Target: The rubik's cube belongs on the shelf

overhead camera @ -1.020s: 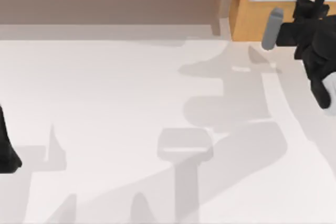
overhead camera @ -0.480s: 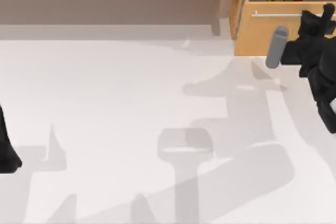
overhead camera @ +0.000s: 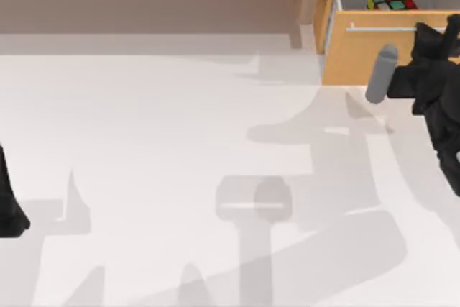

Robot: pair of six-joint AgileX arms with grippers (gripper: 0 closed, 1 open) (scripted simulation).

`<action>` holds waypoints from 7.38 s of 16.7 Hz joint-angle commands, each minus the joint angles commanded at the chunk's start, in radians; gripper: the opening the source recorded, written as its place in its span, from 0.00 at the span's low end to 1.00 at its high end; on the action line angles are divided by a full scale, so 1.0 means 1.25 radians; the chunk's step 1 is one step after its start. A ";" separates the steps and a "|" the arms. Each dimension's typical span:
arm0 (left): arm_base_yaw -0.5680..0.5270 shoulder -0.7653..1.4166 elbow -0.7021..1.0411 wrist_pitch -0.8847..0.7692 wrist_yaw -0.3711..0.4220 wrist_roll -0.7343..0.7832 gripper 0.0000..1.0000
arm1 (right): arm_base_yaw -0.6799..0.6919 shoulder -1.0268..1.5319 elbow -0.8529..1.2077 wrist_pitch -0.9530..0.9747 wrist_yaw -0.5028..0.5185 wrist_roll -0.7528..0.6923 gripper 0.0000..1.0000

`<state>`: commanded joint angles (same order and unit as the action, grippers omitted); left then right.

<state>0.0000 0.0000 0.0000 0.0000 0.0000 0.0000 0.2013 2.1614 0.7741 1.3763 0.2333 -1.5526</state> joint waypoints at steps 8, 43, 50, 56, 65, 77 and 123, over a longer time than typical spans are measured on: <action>0.000 0.000 0.000 0.000 0.000 0.000 1.00 | 0.037 -0.077 -0.201 0.121 0.037 0.004 0.00; 0.000 0.000 0.000 0.000 0.000 0.000 1.00 | 0.097 -0.131 -0.401 0.266 0.097 0.002 1.00; 0.000 0.000 0.000 0.000 0.000 0.000 1.00 | 0.102 -0.133 -0.411 0.276 0.101 0.002 1.00; 0.000 0.000 0.000 0.000 0.000 0.000 1.00 | 0.122 -0.138 -0.460 0.318 0.123 0.002 1.00; 0.000 0.000 0.000 0.000 0.000 0.000 1.00 | 0.209 -0.222 -0.404 0.262 0.046 0.111 1.00; 0.000 0.000 0.000 0.000 0.000 0.000 1.00 | 0.196 -0.439 0.241 -0.418 -0.130 0.618 1.00; 0.000 0.000 0.000 0.000 0.000 0.000 1.00 | -0.060 0.242 1.173 -2.100 -0.189 1.169 1.00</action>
<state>0.0000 0.0000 0.0000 0.0000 0.0000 0.0000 0.1257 2.4633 2.2409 -1.2489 -0.0034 -0.0909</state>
